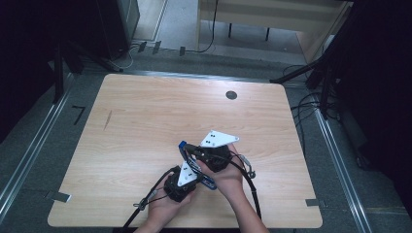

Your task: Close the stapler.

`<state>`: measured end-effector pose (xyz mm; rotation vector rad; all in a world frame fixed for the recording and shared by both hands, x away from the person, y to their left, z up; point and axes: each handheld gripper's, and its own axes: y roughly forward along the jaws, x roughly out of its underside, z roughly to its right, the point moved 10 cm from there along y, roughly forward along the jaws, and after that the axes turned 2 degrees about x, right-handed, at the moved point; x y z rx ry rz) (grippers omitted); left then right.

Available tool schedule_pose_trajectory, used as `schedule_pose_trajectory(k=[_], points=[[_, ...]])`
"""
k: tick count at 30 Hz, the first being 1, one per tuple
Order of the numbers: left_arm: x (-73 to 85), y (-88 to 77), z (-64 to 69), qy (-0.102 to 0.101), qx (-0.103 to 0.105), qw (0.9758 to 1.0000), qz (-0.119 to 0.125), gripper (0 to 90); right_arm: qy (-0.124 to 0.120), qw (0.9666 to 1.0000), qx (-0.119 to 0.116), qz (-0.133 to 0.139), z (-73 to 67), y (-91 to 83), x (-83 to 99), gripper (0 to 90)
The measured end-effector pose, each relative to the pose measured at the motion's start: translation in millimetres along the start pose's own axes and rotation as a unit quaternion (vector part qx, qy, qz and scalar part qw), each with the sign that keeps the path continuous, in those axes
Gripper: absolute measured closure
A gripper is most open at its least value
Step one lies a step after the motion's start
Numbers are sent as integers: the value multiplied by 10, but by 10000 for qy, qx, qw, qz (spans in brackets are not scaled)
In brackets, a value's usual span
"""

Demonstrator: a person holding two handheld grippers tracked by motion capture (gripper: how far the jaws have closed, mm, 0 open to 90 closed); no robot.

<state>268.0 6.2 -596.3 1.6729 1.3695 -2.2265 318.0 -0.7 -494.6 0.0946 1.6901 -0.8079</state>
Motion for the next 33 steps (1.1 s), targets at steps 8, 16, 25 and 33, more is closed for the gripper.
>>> schedule_pose_trajectory(k=[8,16,25,33], points=[[3,-2,1,17,4,10000,-16,900,86,9999,-136,18,4,82,-21,900],[3,-2,2,13,8,10000,-17,900,8,9997,-183,-154,3,195,-46,900],[3,-2,1,18,26,10000,-17,900,13,9989,-234,-395,13,395,69,900],[4,-3,3,34,4,10000,-22,900,22,9989,-215,-421,11,419,75,900]])
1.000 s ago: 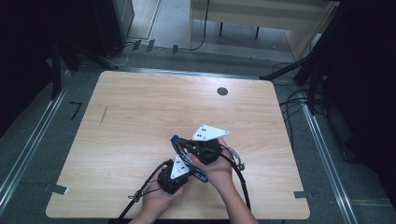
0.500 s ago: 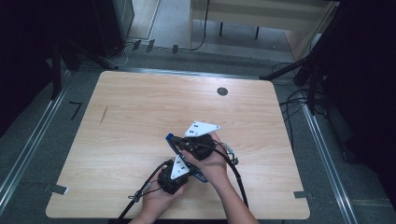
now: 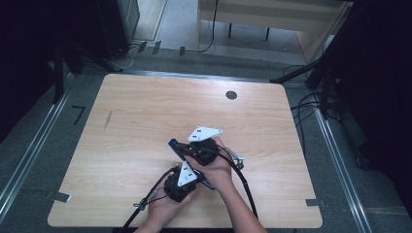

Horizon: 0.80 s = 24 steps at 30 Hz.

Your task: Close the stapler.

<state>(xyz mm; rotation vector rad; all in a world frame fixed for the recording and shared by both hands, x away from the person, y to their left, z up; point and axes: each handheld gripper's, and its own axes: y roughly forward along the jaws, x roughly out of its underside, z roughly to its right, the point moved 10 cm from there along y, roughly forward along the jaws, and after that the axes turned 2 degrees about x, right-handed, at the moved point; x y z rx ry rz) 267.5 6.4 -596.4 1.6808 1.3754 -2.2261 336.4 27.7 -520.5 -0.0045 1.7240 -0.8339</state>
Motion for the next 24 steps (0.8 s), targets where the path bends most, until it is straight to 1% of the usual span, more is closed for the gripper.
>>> schedule_pose_trajectory(k=[6,7,8,9,12,15,18,20,21,22,23,24], points=[[1,0,0,1,4,10000,-5,900,-31,10000,-43,-58,10,27,9,900],[0,0,-1,0,-5,10000,-3,900,-68,9999,-51,-101,10,47,23,900],[2,-1,1,-2,8,10000,-10,900,-108,9997,-27,-201,14,93,59,900],[2,-1,1,-2,8,10000,-10,900,-108,9997,-27,-201,14,93,59,900],[0,-1,-2,10,-4,10000,-4,900,-47,9995,-59,-291,26,174,104,900],[1,-2,0,8,12,10000,-14,900,-33,9995,-65,-320,31,215,117,900],[3,-2,2,4,20,10000,-18,900,-34,9991,-66,-416,36,274,141,900],[3,-2,2,7,11,10000,-17,900,-29,9985,-82,-534,49,319,172,900],[3,-2,2,7,11,10000,-17,900,-29,9985,-82,-534,49,319,172,900],[3,-2,2,9,8,10000,-17,900,-42,9978,-79,-654,51,351,209,900],[3,-2,2,9,8,10000,-17,900,-42,9978,-79,-654,51,351,209,900],[5,-4,-1,14,3,10000,-27,900,-110,9968,-55,-790,57,384,256,900]])
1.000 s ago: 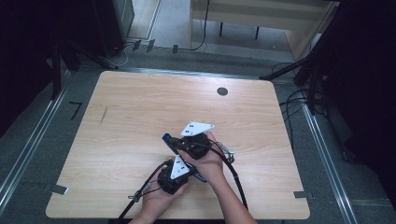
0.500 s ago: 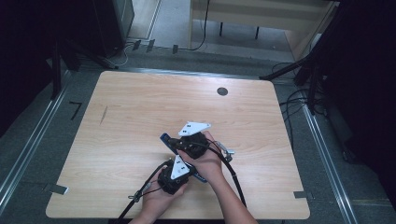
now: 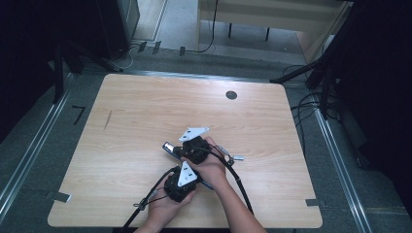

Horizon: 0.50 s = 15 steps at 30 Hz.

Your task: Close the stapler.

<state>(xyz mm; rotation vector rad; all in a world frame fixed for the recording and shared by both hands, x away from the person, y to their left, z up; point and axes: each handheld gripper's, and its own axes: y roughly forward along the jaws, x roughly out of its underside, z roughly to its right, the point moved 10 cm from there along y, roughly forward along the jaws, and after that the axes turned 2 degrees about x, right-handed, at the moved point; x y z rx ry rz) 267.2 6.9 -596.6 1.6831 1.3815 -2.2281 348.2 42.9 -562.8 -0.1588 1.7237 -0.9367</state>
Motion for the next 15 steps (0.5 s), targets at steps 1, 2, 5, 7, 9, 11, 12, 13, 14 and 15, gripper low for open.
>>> schedule_pose_trajectory(k=[1,2,5,7,9,11,12,13,14,15], points=[[0,0,0,0,0,10000,0,900,0,10000,0,0,0,0,0,900],[0,0,2,-6,11,10000,-1,900,-5,10000,5,-76,5,28,30,900],[0,0,1,-9,13,10000,-4,900,51,10000,-19,-81,14,30,29,900],[0,0,2,-11,13,10000,-2,900,35,10000,-11,-81,14,33,28,900],[0,0,1,-9,14,10000,-4,900,-4,10000,15,-79,13,31,30,900],[-1,0,-1,-14,13,10000,0,900,-23,10000,25,-83,13,29,31,900],[0,0,-3,-14,12,10000,0,900,-47,9999,48,-98,13,25,34,900],[-1,0,-3,-22,11,10000,7,900,-93,9999,72,-110,15,7,42,900],[-3,1,-5,-38,20,10000,14,900,-115,9998,104,-106,26,-8,45,900],[-3,1,-5,-38,20,10000,14,900,-115,9998,104,-106,26,-8,45,900]])
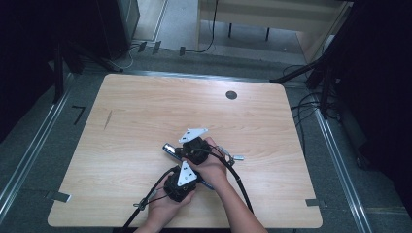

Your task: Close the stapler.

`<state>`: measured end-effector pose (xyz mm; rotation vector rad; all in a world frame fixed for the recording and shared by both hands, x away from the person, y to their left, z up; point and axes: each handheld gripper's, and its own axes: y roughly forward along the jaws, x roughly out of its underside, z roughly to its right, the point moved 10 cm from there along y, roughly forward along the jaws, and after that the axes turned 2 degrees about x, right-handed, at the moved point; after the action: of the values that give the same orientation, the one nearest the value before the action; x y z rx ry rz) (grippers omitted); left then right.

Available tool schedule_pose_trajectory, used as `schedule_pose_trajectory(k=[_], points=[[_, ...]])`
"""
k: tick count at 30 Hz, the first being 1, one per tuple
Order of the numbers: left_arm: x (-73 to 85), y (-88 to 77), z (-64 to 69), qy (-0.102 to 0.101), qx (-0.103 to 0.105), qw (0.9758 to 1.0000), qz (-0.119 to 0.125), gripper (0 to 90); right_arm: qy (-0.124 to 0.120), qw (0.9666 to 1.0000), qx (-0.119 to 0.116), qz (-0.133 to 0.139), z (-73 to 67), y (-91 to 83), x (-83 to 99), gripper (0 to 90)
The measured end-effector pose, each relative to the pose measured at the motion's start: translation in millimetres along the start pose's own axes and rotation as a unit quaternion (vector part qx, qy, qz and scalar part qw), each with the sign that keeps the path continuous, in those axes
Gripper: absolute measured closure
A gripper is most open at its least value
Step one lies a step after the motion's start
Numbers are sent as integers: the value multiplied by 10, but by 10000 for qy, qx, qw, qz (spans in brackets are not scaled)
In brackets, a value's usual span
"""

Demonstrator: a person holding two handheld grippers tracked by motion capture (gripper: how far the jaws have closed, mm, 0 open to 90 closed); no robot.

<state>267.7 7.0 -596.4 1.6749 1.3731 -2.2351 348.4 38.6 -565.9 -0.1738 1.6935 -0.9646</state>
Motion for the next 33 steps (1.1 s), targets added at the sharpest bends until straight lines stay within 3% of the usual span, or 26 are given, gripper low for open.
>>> schedule_pose_trajectory(k=[6,9,12,13,14,15,17,18,21,24,27,33], points=[[-1,0,-5,-26,-15,10000,4,900,77,9997,143,205,135,-238,18,900],[1,-2,-6,-6,-14,10000,-10,900,191,9985,383,350,306,-480,88,900],[1,-1,-4,-7,-12,10000,-7,900,251,9974,549,383,427,-597,158,900],[-1,0,-2,-12,-3,10000,2,900,362,9962,687,392,552,-718,248,900],[0,0,-4,-4,-6,10000,-2,900,362,9962,687,392,552,-718,248,900],[-1,-1,-5,-16,-8,10000,-2,900,482,9943,847,429,684,-834,342,900],[-2,0,-6,-37,4,10000,2,900,628,9920,994,461,810,-948,448,900],[-2,0,-6,-37,4,10000,2,900,628,9920,994,461,810,-948,448,900],[-3,2,-1,-65,31,10000,16,900,859,9876,1243,430,1015,-1113,681,900],[-3,3,-1,-67,30,10000,20,900,995,9851,1332,431,1092,-1165,791,900],[-3,2,-1,-64,32,10000,17,900,1181,9819,1449,303,1196,-1177,1021,900],[-1,1,-2,-49,31,10000,6,900,1347,9789,1526,175,1257,-1127,1259,900]])
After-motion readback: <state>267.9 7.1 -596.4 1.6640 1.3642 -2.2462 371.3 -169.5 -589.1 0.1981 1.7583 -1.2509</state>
